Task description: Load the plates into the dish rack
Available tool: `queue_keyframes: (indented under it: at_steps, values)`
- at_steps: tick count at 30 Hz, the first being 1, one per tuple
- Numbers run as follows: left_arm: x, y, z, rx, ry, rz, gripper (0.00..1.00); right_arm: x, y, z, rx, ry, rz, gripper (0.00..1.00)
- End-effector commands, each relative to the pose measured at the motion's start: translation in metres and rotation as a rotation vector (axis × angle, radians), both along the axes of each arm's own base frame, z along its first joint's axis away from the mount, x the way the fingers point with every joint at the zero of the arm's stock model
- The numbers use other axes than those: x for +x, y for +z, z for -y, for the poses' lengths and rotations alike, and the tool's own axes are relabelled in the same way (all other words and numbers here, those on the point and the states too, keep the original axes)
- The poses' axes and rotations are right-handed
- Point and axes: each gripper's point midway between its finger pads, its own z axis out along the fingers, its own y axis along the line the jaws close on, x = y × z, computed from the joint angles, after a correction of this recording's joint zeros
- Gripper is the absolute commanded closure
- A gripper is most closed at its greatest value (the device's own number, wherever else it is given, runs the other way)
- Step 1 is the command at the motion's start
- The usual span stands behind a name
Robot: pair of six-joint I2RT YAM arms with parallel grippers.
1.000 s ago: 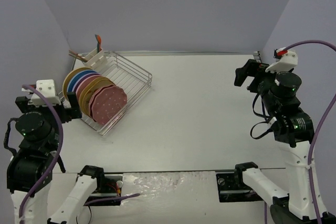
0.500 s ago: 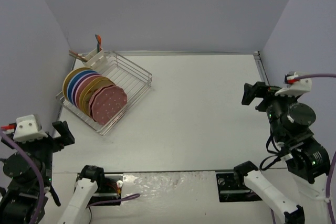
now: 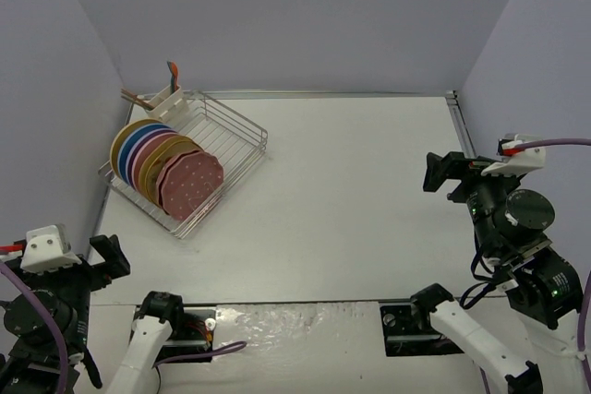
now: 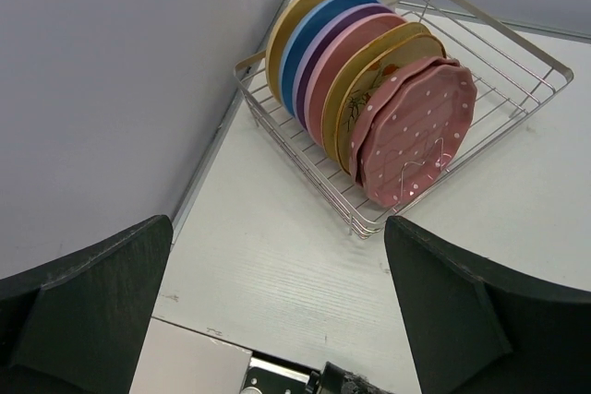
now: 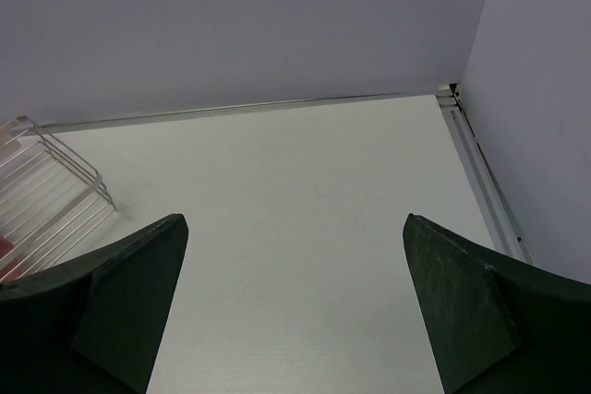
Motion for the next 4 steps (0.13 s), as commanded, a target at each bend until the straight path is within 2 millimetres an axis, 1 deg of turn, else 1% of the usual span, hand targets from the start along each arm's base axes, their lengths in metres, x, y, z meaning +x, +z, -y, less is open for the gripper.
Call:
queue_keyframes:
  at_steps: [1, 4]
  values:
    - [0.0038, 0.0063, 0.0041, -0.023, -0.012, 0.006, 0.03, 0.0041, 0.0150, 0.0029, 0.000, -0.024, 0.061, 0.00]
    - [0.0058, 0.0035, 0.0053, -0.024, -0.016, -0.004, 0.03, 0.0042, 0.0157, 0.0030, -0.005, -0.025, 0.064, 0.00]
